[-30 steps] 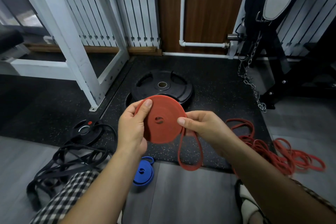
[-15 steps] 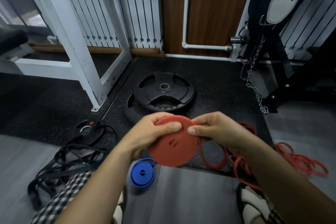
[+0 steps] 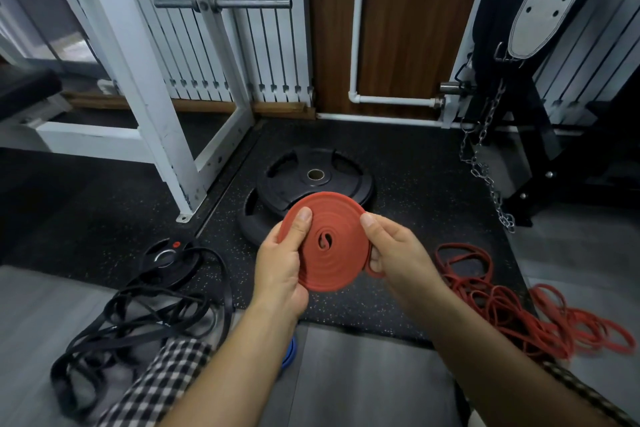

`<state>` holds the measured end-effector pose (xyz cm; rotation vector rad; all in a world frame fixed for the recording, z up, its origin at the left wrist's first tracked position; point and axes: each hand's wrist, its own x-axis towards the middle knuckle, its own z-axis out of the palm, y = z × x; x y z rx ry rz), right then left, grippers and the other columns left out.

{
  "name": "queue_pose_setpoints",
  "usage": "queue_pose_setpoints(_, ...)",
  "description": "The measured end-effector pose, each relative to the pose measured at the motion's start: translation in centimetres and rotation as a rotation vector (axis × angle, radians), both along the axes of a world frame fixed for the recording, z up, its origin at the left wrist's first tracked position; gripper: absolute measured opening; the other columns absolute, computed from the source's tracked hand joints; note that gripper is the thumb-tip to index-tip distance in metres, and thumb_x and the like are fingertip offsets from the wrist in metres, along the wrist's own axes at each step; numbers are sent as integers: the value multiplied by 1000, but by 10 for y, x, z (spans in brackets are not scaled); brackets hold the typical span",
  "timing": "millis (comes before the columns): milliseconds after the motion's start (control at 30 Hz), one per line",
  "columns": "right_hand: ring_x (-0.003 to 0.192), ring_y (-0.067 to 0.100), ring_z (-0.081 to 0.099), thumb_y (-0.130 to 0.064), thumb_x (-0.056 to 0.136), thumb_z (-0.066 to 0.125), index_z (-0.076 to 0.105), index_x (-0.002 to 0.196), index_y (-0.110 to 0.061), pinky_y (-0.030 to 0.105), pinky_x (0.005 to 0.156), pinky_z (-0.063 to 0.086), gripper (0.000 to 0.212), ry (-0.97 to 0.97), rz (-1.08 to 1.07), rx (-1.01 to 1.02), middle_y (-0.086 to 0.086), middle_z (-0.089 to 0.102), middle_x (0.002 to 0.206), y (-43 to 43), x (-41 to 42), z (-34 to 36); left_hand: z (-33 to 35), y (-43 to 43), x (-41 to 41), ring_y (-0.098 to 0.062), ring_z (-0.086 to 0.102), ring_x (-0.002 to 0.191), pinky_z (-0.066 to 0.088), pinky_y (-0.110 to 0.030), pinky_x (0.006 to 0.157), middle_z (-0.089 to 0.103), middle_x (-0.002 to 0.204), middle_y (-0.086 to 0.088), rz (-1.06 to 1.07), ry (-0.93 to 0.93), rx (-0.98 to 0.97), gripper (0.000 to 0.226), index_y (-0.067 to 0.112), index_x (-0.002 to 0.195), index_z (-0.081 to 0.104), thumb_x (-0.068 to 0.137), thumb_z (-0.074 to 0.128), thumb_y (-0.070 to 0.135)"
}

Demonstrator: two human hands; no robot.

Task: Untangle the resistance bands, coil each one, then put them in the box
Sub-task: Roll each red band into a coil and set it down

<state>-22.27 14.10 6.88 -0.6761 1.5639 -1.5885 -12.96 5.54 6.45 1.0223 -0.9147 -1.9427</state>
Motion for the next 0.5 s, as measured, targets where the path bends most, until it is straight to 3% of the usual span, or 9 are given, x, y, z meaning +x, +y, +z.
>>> queue_pose_setpoints(133, 43, -2, 53, -24, 100, 33, 57, 75, -15, 31, 71, 46, 36, -213, -88, -116, -10, 54, 39, -5, 6, -2, 2, 2, -5, -23, 64, 79, 53, -40, 78, 68, 88, -9, 37, 48, 73, 9, 16, 91, 63, 84, 64, 22)
queue_pose_setpoints(267, 82, 14, 67, -26, 98, 40, 60, 100, -11, 43, 90, 51, 25, -334, -141, -152, 2, 71, 83, -12, 6, -11, 4, 2, -5, -21, 63, 76, 52, -41, 79, 66, 84, -6, 113, 50, 69, 5, 18, 85, 62, 84, 64, 23)
queue_pose_setpoints(367, 86, 18, 67, -25, 99, 38, 61, 100, -9, 44, 92, 50, 28, -438, -113, -196, 3, 72, 81, -15, 10, -16, 5, 2, -4, -19, 62, 75, 51, -41, 79, 65, 81, -4, 157, 53, 66, 5, 19, 81, 61, 84, 64, 22)
queue_pose_setpoints(500, 72, 13, 69, -25, 99, 39, 63, 90, -7, 35, 75, 51, 31, -517, -128, -194, 2, 71, 70, -16, 7, -14, 6, 1, -4, -18, 62, 75, 52, -38, 77, 66, 82, -4, 150, 36, 45, 5, 19, 82, 61, 84, 64, 22)
